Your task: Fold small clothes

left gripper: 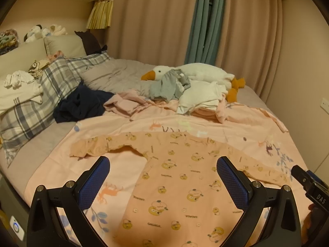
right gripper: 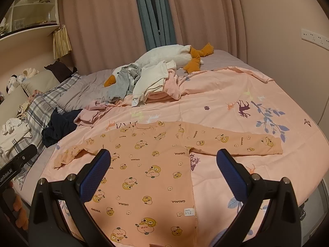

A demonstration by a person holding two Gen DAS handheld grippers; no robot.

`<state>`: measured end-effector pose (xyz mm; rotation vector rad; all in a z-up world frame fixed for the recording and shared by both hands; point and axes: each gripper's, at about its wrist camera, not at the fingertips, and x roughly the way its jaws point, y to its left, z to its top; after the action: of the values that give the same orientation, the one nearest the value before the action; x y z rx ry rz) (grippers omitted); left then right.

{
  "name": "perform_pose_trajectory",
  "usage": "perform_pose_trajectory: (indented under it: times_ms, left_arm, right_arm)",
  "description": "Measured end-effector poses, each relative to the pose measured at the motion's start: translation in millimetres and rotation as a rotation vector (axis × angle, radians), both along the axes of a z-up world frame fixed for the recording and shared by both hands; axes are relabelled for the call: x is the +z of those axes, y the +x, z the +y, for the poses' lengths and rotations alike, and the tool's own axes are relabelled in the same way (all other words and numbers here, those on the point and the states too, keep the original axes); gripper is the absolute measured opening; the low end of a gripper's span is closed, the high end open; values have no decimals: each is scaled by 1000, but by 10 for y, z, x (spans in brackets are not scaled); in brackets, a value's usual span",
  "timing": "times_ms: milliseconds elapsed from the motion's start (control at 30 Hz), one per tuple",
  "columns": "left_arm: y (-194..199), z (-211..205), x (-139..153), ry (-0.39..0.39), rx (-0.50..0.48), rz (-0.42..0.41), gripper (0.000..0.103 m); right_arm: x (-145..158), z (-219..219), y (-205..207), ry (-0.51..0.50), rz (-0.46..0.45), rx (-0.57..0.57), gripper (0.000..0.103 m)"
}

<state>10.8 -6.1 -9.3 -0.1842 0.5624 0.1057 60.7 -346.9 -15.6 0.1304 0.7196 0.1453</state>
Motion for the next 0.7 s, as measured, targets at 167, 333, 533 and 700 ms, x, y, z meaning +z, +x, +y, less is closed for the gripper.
perform_pose_trajectory:
  times_ms: [167,333,533,700]
  left_arm:
    - [8,-35,-4,7,-5,3,103]
    - [31,-56,-18,8,-6,9,103]
    - [38,-58,-14,7,-6,8,103]
    - [48,-68,-17,8,-8,13,103]
  right_arm:
    - [-6,27,1,-10,-2,8,103]
    - [-10,48,1,-26,-4,11,103]
    - [-12,56,1,-29,-5,10,103]
    - [-26,53,9,-35,-3,9,103]
